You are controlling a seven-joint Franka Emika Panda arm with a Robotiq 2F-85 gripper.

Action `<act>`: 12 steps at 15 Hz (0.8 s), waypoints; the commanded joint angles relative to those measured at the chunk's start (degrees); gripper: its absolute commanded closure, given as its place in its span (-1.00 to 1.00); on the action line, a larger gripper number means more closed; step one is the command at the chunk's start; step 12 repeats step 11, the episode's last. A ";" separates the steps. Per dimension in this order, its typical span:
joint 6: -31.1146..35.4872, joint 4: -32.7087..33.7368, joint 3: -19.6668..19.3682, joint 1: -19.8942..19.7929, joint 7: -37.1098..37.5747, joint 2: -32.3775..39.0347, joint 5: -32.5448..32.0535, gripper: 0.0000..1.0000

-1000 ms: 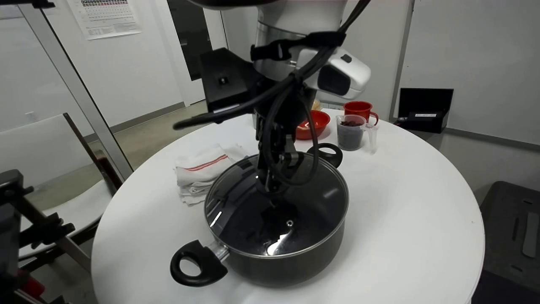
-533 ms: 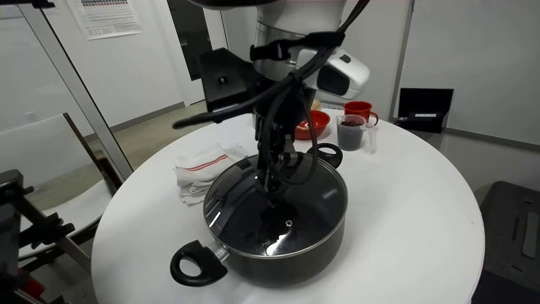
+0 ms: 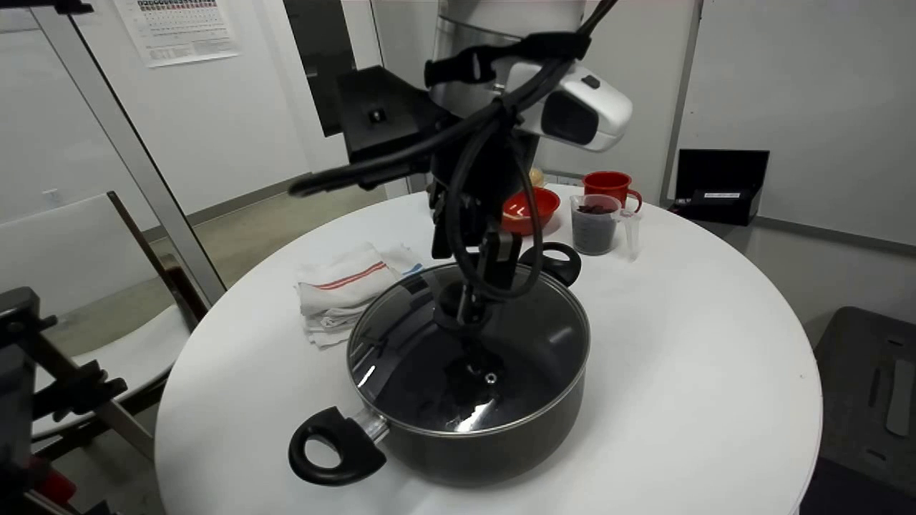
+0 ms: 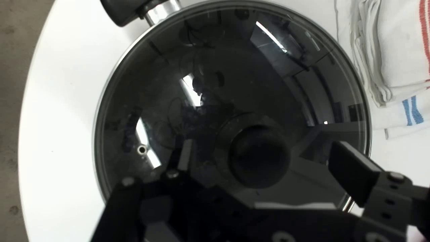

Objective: Put the lid on the pot

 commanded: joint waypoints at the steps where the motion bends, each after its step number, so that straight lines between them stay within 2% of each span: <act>1: -1.73 -0.43 -1.11 1.11 0.99 -1.46 -0.74 -1.00; 7: -1.60 -0.62 -1.60 1.69 1.74 -1.63 -1.04 -1.00; 8: -0.55 0.19 -0.74 0.68 0.04 -0.31 0.09 -1.00; 12: -0.52 0.19 -0.76 0.70 0.07 -0.21 0.08 -1.00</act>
